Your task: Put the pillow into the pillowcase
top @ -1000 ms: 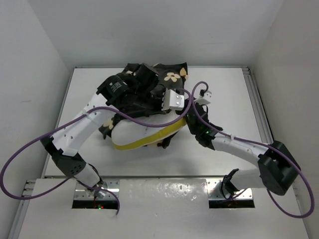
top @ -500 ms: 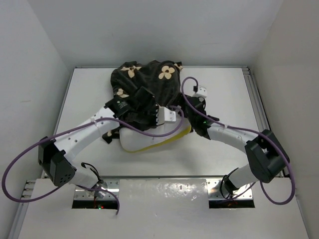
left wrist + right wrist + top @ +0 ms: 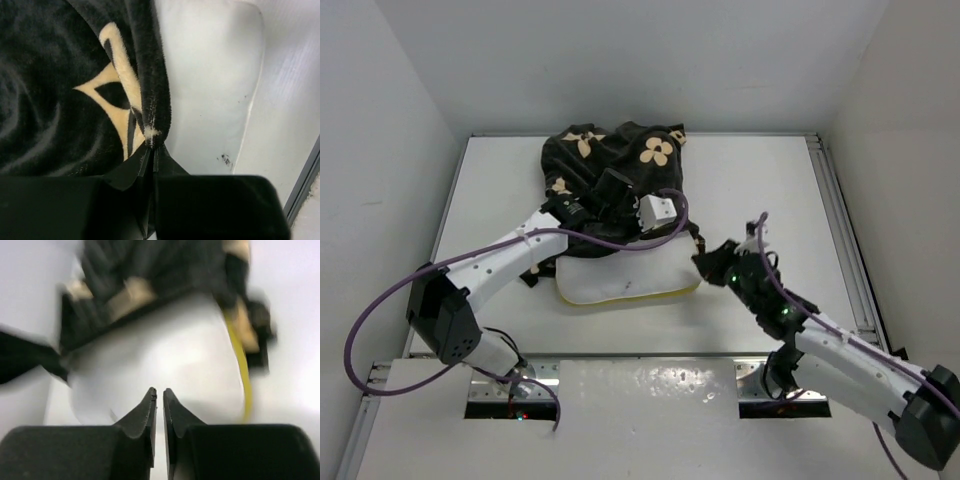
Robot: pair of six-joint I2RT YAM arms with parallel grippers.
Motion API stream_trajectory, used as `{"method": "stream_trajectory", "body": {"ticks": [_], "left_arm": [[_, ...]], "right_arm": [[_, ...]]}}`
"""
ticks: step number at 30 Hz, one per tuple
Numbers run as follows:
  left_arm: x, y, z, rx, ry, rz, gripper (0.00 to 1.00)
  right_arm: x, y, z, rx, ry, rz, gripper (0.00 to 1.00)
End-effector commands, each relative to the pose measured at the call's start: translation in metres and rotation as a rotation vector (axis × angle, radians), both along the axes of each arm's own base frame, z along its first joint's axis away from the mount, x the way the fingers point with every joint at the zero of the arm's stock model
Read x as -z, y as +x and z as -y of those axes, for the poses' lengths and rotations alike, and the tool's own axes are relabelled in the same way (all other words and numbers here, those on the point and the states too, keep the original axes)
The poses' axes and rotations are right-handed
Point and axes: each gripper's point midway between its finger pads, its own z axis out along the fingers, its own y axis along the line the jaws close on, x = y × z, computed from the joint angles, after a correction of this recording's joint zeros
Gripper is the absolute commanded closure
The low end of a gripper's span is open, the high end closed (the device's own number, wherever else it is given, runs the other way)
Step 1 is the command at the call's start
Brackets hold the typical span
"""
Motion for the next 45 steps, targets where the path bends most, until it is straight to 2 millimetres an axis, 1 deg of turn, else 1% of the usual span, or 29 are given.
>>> {"method": "stream_trajectory", "body": {"ticks": [1,2,3,4,6,7,8,9,10,11,12,13,14,17,19,20,24,25,27,29,30,32,33,37,38,40,41,42,45], "left_arm": [[-0.007,0.013,0.008,-0.040,-0.030,0.034,1.00],[-0.007,0.014,0.008,-0.042,-0.031,0.038,1.00],[-0.011,0.016,0.009,-0.046,-0.035,0.046,1.00],[-0.013,0.017,0.009,-0.049,-0.035,0.051,1.00],[-0.016,0.019,0.008,-0.054,-0.038,0.056,1.00],[-0.021,0.020,0.008,-0.059,-0.040,0.066,1.00],[-0.022,0.021,0.007,-0.062,-0.040,0.068,1.00],[-0.024,0.020,0.007,-0.061,-0.041,0.072,1.00],[-0.024,0.020,0.005,-0.066,-0.035,0.073,1.00],[-0.025,0.020,0.004,-0.067,-0.035,0.073,1.00],[-0.027,0.019,0.004,-0.067,-0.038,0.074,1.00],[-0.028,0.018,0.002,-0.070,-0.035,0.073,1.00],[-0.028,0.017,0.002,-0.066,-0.033,0.070,1.00],[-0.031,0.014,0.000,-0.065,-0.035,0.074,1.00],[-0.037,0.013,-0.001,-0.059,-0.039,0.084,1.00],[-0.039,0.011,-0.001,-0.054,-0.042,0.084,1.00],[-0.051,0.005,0.002,-0.015,-0.059,0.092,1.00],[-0.054,-0.002,0.004,0.007,-0.068,0.084,1.00],[-0.059,-0.011,0.009,0.056,-0.078,0.081,1.00],[-0.063,-0.018,0.013,0.093,-0.078,0.092,1.00],[-0.064,-0.022,0.014,0.103,-0.074,0.093,1.00],[-0.064,-0.026,0.013,0.121,-0.061,0.097,1.00],[-0.074,-0.028,0.014,0.126,-0.073,0.109,1.00],[-0.101,-0.037,0.013,0.192,-0.098,0.141,1.00],[-0.114,-0.039,0.014,0.211,-0.114,0.162,1.00],[-0.121,-0.050,0.014,0.255,-0.126,0.147,1.00],[-0.131,-0.051,0.015,0.273,-0.137,0.167,1.00],[-0.133,-0.057,0.016,0.301,-0.143,0.154,1.00],[-0.147,-0.070,0.024,0.378,-0.190,0.143,1.00]], "right_arm": [[0.057,-0.039,-0.019,0.001,0.154,-0.154,0.89],[0.041,-0.039,-0.031,-0.014,0.246,-0.099,0.78],[0.050,-0.042,-0.036,-0.017,0.256,-0.111,0.50],[0.051,-0.052,-0.050,-0.055,0.279,-0.120,0.36],[0.040,-0.049,-0.065,-0.060,0.302,-0.085,0.24],[0.045,-0.051,-0.081,-0.086,0.283,-0.102,0.13],[0.030,-0.049,-0.095,-0.113,0.345,-0.071,0.06],[0.028,-0.050,-0.104,-0.129,0.372,-0.073,0.01],[0.040,-0.046,-0.114,-0.115,0.405,-0.124,0.01],[0.030,-0.045,-0.125,-0.134,0.487,-0.121,0.01],[0.033,-0.043,-0.129,-0.126,0.522,-0.141,0.01],[0.054,-0.041,-0.136,-0.096,0.559,-0.219,0.01],[0.047,-0.039,-0.144,-0.102,0.627,-0.217,0.01],[0.070,-0.031,-0.160,-0.071,0.682,-0.291,0.01],[0.075,-0.026,-0.170,-0.065,0.703,-0.312,0.01],[0.084,-0.024,-0.170,-0.052,0.693,-0.325,0.01],[0.078,-0.013,-0.170,-0.009,0.650,-0.259,0.01],[0.073,-0.004,-0.167,0.017,0.611,-0.205,0.04],[0.060,0.009,-0.163,0.023,0.541,-0.113,0.32],[0.052,0.025,-0.153,0.078,0.520,-0.060,0.81],[0.045,0.033,-0.151,0.093,0.497,-0.022,1.00],[0.030,0.050,-0.143,0.117,0.481,0.041,1.00],[0.016,0.057,-0.143,0.104,0.450,0.101,1.00],[-0.067,0.076,-0.134,0.084,0.493,0.369,1.00],[-0.093,0.078,-0.126,0.090,0.533,0.453,1.00],[-0.134,0.078,-0.116,0.097,0.582,0.574,1.00],[-0.146,0.078,-0.112,0.099,0.603,0.612,1.00],[-0.159,0.079,-0.108,0.105,0.614,0.650,1.00],[-0.181,0.080,-0.112,0.100,0.658,0.711,1.00]]}}
